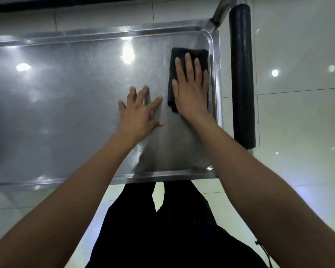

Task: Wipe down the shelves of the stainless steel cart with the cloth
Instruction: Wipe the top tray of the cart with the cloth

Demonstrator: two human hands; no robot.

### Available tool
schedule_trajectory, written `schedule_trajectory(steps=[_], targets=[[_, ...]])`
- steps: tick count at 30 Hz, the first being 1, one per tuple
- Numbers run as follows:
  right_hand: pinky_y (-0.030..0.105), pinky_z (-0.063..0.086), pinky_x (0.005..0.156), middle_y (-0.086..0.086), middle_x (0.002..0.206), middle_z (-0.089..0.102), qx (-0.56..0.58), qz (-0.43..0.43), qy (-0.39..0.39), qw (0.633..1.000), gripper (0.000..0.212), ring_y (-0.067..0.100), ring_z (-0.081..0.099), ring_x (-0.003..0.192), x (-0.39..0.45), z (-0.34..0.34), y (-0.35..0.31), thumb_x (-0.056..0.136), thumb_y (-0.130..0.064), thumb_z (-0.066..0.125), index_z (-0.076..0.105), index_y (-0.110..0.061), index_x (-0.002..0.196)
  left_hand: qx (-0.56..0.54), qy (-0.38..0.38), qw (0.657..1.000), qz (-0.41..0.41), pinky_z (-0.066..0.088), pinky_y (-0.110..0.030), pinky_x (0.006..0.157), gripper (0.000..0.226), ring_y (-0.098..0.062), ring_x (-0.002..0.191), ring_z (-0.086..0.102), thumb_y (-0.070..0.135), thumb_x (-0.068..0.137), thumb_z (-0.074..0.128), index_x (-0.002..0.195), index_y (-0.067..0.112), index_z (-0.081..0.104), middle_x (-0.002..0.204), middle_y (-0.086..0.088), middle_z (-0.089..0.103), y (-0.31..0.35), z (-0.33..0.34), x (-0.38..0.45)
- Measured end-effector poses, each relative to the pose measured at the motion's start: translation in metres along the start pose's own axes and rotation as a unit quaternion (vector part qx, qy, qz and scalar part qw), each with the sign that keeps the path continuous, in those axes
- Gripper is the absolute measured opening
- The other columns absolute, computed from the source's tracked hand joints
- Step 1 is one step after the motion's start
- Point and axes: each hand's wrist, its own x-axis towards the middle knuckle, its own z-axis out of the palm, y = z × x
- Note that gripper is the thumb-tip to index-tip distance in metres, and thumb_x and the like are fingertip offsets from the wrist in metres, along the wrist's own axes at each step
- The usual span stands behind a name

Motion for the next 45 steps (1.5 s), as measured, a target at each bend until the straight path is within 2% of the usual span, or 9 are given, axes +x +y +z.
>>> schedule_trajectory(steps=[6,9,14,18,23,32,37,41,45], targets=[[0.054,0.009,0.123,0.008,0.168,-0.003,-0.022,-0.017,-0.048,0.998,0.061,0.029,-0.003,0.155,-0.129,0.015,0.002,0.107,-0.038,0.027,0.004,-0.021,0.161,0.004,-0.003,1.000,0.007,0.026,-0.068,0.112,0.082,-0.038,0.151,0.002,0.066,0.083,0.063,0.153,0.043,0.025,0.165,-0.003,0.008,-0.005,-0.001,-0.001],[0.056,0.012,0.122,0.010,0.168,-0.001,-0.041,-0.075,-0.083,0.993,0.063,0.031,-0.002,0.155,-0.186,0.020,0.007,0.107,-0.038,0.032,0.006,-0.020,0.161,0.000,0.003,1.000,0.013,0.025,-0.069,0.111,0.079,-0.038,0.150,0.001,0.061,0.086,0.063,0.152,0.042,0.026,0.165,-0.004,0.007,-0.005,-0.001,-0.001],[0.058,0.013,0.121,0.012,0.168,0.004,-0.059,-0.116,-0.092,0.987,0.064,0.034,0.002,0.154,-0.218,0.028,0.009,0.106,-0.037,0.036,0.009,-0.018,0.161,-0.004,0.014,1.000,0.010,0.027,-0.065,0.113,0.084,-0.036,0.151,0.007,0.065,0.083,0.064,0.153,0.037,0.027,0.165,-0.002,0.012,-0.006,-0.002,-0.003],[0.057,0.012,0.122,0.012,0.168,0.003,-0.071,-0.125,-0.079,0.986,0.064,0.034,0.002,0.154,-0.186,0.029,0.004,0.106,-0.038,0.035,0.008,-0.019,0.161,-0.049,0.048,0.998,-0.008,0.030,-0.055,0.116,0.091,-0.027,0.150,0.016,0.063,0.082,0.066,0.153,0.020,0.029,0.164,-0.001,0.019,-0.018,-0.002,-0.005],[0.055,0.008,0.123,0.009,0.168,0.000,-0.042,-0.065,-0.041,0.996,0.062,0.031,-0.001,0.155,-0.116,0.025,-0.019,0.106,-0.039,0.029,0.005,-0.021,0.161,-0.081,0.061,0.995,-0.015,0.029,-0.048,0.119,0.089,-0.025,0.151,0.015,0.055,0.083,0.070,0.153,0.016,0.031,0.164,-0.005,0.017,-0.022,0.002,-0.013],[0.053,0.005,0.124,0.006,0.169,-0.002,-0.017,-0.007,-0.018,1.000,0.060,0.028,-0.002,0.155,0.038,0.008,-0.042,0.106,-0.039,0.020,0.003,-0.022,0.161,-0.085,0.049,0.995,-0.017,0.018,-0.048,0.121,0.083,-0.029,0.153,0.003,0.054,0.089,0.065,0.156,0.021,0.028,0.167,-0.010,0.007,-0.030,0.004,-0.020],[0.055,0.002,0.124,0.008,0.168,-0.009,-0.008,-0.036,-0.040,0.999,0.063,0.030,-0.008,0.154,0.110,-0.009,-0.053,0.106,-0.038,0.024,-0.002,-0.021,0.160,-0.058,0.064,0.994,-0.063,0.026,-0.057,0.112,0.071,-0.038,0.148,0.008,0.058,0.088,0.062,0.148,0.032,0.034,0.162,-0.008,0.013,-0.024,0.006,-0.025],[0.055,0.001,0.124,0.008,0.168,-0.011,-0.016,-0.055,-0.047,0.997,0.063,0.030,-0.010,0.154,0.124,-0.010,-0.056,0.106,-0.038,0.024,-0.004,-0.022,0.160,-0.030,0.059,0.996,-0.058,0.032,-0.057,0.108,0.075,-0.037,0.148,0.011,0.064,0.086,0.060,0.149,0.036,0.031,0.161,-0.008,0.015,-0.028,0.005,-0.023],[0.053,0.001,0.124,0.008,0.168,-0.009,-0.021,-0.058,-0.032,0.998,0.062,0.029,-0.008,0.154,0.089,-0.001,-0.052,0.106,-0.039,0.022,-0.001,-0.021,0.161,-0.017,0.047,0.998,-0.038,0.039,-0.054,0.105,0.080,-0.031,0.149,0.013,0.064,0.085,0.061,0.151,0.032,0.030,0.163,-0.003,0.017,-0.038,0.003,-0.023]])
